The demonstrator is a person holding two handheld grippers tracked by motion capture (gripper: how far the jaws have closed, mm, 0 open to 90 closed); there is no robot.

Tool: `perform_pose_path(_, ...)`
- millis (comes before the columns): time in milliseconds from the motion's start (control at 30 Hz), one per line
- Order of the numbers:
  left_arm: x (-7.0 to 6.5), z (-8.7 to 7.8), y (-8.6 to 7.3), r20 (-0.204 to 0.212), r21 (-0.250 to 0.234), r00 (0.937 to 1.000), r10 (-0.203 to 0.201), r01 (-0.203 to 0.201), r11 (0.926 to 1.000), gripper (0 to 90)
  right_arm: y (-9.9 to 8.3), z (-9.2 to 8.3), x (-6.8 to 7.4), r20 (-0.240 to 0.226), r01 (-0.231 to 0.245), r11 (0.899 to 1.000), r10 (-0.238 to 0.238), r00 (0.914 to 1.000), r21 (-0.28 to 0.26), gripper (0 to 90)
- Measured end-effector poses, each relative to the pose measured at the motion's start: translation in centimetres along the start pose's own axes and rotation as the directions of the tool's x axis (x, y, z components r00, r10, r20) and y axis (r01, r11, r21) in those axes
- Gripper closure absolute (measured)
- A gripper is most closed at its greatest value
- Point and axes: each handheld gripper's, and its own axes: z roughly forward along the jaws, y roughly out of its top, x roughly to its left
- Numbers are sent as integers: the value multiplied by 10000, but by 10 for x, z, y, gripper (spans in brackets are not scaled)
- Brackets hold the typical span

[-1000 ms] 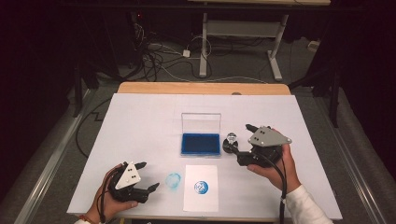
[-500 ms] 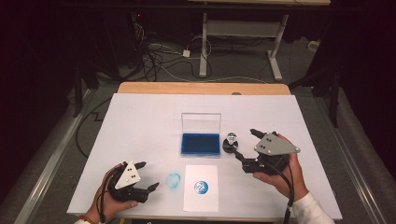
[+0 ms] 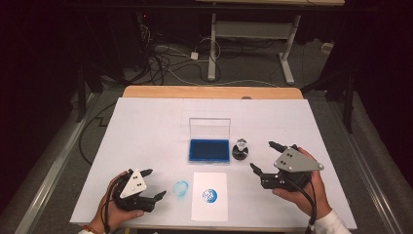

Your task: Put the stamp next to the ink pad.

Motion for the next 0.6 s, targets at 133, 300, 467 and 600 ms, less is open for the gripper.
perform_pose_path(133, 0, 0, 0, -10, -3, 10000, 8, -8, 10000, 169, -8, -4, 2, -15, -13, 9999, 13, 10000, -103, 194)
perform_pose_path(300, 0, -1, -1, -32, 7, 10000, -3, 3, 10000, 169, -19, -7, 2, 52, 25, 10000, -24, 10000, -60, 195)
perform_pose_path(467, 0, 0, -1, -40, -5, 10000, -26, 26, 10000, 169, -28, -10, -1, 117, -83, 10000, 83, 9999, 20, 195)
perform_pose_path(600, -1, 0, -1, -54, 19, 10000, 15, -15, 10000, 169, -37, -13, -4, 257, -102, 9998, 99, 9996, 146, 194)
